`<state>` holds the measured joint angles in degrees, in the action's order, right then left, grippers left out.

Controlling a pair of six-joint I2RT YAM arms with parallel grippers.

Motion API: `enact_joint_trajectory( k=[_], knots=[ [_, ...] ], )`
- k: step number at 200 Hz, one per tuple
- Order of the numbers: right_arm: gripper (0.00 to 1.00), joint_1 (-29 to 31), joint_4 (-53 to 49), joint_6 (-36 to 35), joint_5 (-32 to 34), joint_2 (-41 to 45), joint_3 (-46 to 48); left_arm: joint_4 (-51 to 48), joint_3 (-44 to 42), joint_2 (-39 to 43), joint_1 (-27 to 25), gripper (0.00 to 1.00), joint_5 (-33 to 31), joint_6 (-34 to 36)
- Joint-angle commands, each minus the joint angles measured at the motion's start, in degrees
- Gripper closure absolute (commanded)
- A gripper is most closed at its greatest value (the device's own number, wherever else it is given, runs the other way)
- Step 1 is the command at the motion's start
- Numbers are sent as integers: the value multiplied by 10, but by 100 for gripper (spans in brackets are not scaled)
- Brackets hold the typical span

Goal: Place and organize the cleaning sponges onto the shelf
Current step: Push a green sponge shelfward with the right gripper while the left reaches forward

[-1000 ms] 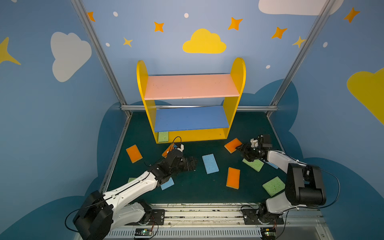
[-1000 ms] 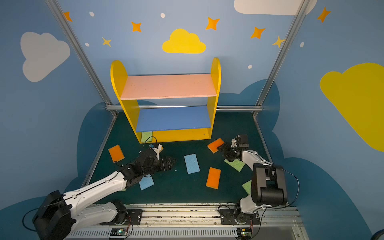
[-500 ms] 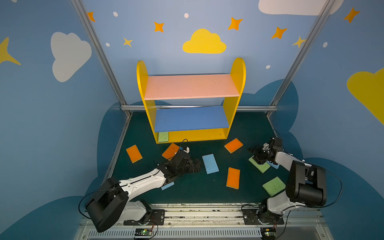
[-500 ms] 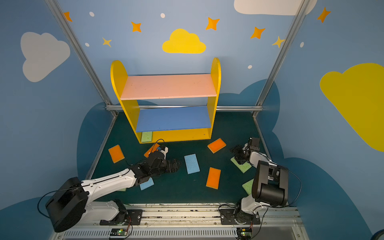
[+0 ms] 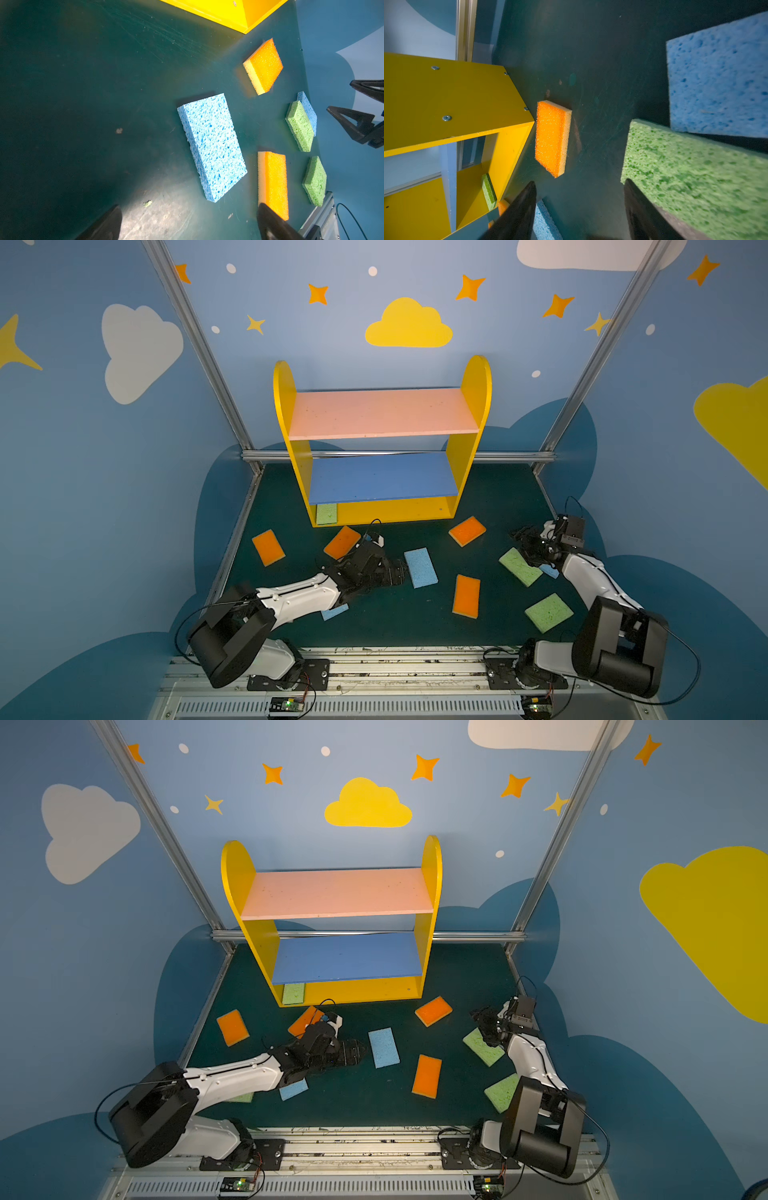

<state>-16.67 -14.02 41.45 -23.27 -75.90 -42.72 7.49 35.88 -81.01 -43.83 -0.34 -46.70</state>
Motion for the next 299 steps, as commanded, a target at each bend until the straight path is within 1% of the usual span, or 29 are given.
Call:
enact_joint_trajectory(
  k=[1, 23, 27, 37, 51, 73, 103, 128, 147, 149, 178, 200, 223, 229, 232, 239, 244, 252, 269, 276, 278, 281, 282, 286, 299],
  knots=[
    [34, -32, -20, -9, -14, -27, 18, 11, 15, -2, 1, 0, 8, 6],
    [34, -45, 25, 6, -36, -64, 39, 12, 15, -4, 5, 0, 14, 5],
    [34, -45, 34, 9, -42, -71, 54, 12, 15, -4, 6, 0, 15, 4],
    [33, -37, 50, 14, -52, -86, 55, 12, 13, -4, 8, 0, 19, 4],
    [34, -9, 55, 14, -51, -108, 48, 10, 10, 1, 13, 0, 21, 3],
    [34, 53, 66, 21, -38, -135, 46, 4, 0, 17, 25, 0, 24, 2],
    [34, 143, 110, 57, -44, -152, 55, -13, -18, 56, 50, 0, 29, 6],
    [34, 249, 120, 83, -22, -155, 46, -33, -33, 95, 69, 0, 28, 12],
    [34, 331, 146, 116, -4, -166, 44, -44, -44, 117, 73, 0, 20, 16],
    [34, 341, 149, 121, -3, -170, 29, -45, -45, 118, 74, 0, 18, 16],
    [34, 450, 167, 158, 12, -222, -33, -55, -54, 131, 73, 0, 12, 20],
    [34, 500, 185, 180, 5, -260, -78, -62, -62, 143, 73, 0, 10, 21],
    [34, 513, 198, 186, -10, -269, -107, -68, -69, 158, 71, 2, 9, 25],
    [34, 512, 203, 184, -19, -266, -112, -68, -70, 161, 71, 4, 9, 28],
    [34, 511, 206, 182, -23, -264, -114, -68, -71, 162, 71, 7, 11, 29],
    [34, 508, 209, 177, -32, -257, -118, -67, -71, 162, 70, 19, 14, 31],
    [34, 506, 207, 173, -35, -251, -121, -66, -70, 162, 70, 30, 15, 34],
    [34, 500, 198, 163, -39, -239, -126, -65, -67, 159, 69, 44, 17, 36],
    [35, 485, 177, 142, -42, -214, -130, -61, -50, 141, 64, 64, 25, 44],
    [36, 476, 166, 134, -44, -206, -130, -60, -39, 131, 60, 76, 28, 50],
    [36, 473, 163, 131, -45, -203, -130, -61, -35, 126, 58, 82, 28, 51],
    [37, 469, 159, 127, -46, -200, -130, -61, -30, 120, 57, 94, 29, 53],
    [38, 467, 158, 125, -46, -199, -130, -62, -28, 118, 56, 95, 28, 53],
    [39, 461, 152, 120, -48, -194, -129, -64, -20, 111, 53, 97, 26, 55],
    [42, 438, 136, 106, -52, -178, -124, -64, 3, 85, 44, 97, 27, 64]
  ],
)
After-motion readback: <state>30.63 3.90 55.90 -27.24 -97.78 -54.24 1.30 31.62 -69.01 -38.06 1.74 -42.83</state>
